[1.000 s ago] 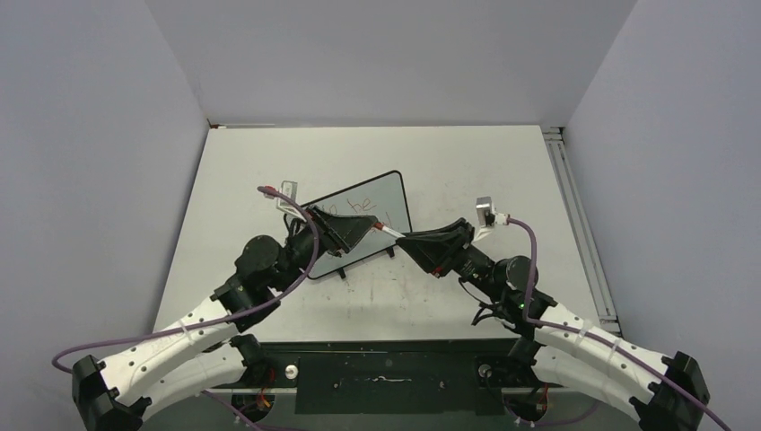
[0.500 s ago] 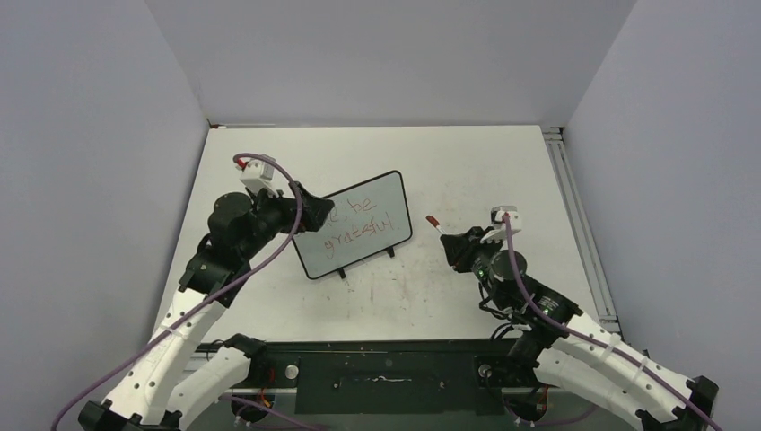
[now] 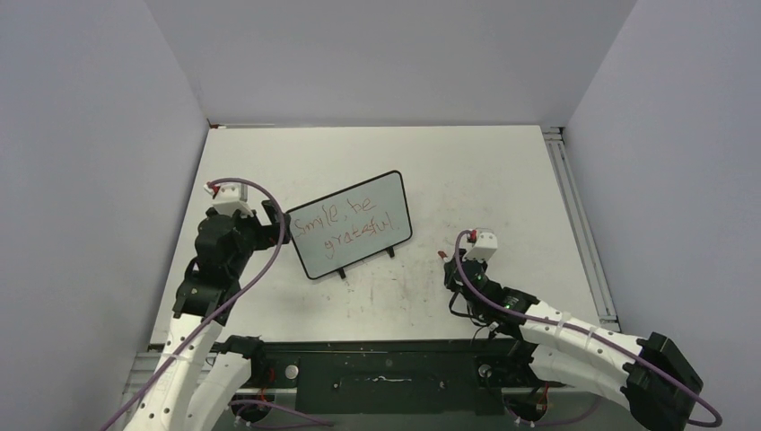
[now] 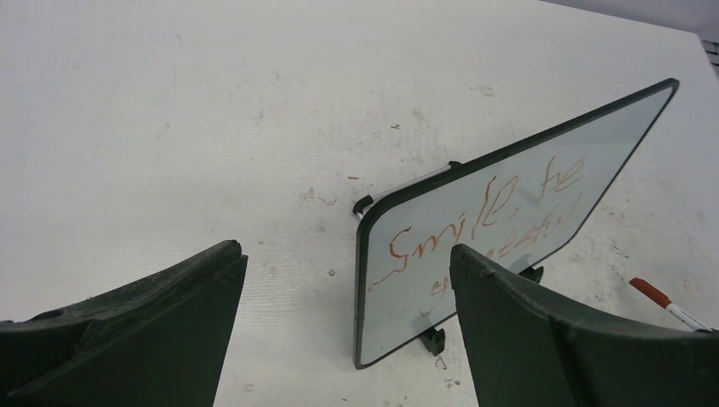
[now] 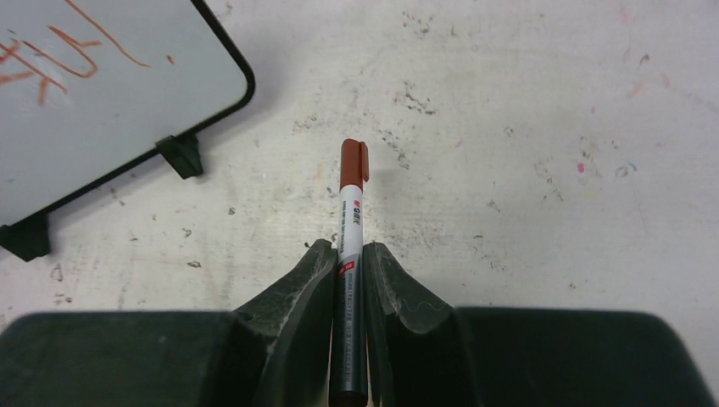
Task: Write a sentence on the whiteboard
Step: Place the whiteboard marker at the center of the board, then reset both arms
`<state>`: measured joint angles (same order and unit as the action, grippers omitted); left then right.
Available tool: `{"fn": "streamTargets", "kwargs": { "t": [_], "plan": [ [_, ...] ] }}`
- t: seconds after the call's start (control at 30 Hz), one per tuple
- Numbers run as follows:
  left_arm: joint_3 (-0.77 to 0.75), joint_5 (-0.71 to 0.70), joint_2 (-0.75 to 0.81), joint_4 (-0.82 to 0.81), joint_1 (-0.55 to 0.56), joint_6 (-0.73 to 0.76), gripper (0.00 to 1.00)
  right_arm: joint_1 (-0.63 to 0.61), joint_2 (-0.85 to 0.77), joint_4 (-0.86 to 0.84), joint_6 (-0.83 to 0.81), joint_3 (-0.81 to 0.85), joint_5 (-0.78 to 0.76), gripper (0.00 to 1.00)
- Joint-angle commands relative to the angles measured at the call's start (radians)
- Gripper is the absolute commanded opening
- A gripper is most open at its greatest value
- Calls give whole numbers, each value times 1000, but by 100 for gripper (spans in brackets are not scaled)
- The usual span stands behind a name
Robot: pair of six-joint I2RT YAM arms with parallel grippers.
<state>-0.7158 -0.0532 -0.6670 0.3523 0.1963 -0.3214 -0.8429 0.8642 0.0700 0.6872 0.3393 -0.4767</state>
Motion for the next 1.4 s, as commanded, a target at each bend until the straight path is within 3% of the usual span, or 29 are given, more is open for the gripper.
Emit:
{"fn": "streamTargets", "kwargs": {
  "t": [0.0,0.2,0.37,0.53,0.63,0.7,0.93,1.1,1.37],
  "plan": [
    [-18,-118,21,-7,-5,60,89,9,47,-115,80,-24,-35,12],
    [-12,-142,27,-3,-6,62,89,15,76,-98,121,-38,-31,32],
    [-10,-184,38,2,-6,59,89,17,41,-21,111,11,-38,64],
    [-5,-195,62,-9,-7,54,94,27,3,41,11,91,-37,85],
    [2,-194,86,-28,-5,43,96,79,4,72,-101,154,49,99],
    [-2,-210,88,-24,-5,27,96,145,18,102,-153,205,122,90],
    [-58,-317,80,40,-5,-30,96,413,-16,172,-294,281,306,90],
    [-53,-318,105,47,-4,-31,96,596,-133,186,-324,290,365,90],
    [-36,-288,136,43,0,-5,96,622,-312,160,-328,241,285,90]
  ]
}}
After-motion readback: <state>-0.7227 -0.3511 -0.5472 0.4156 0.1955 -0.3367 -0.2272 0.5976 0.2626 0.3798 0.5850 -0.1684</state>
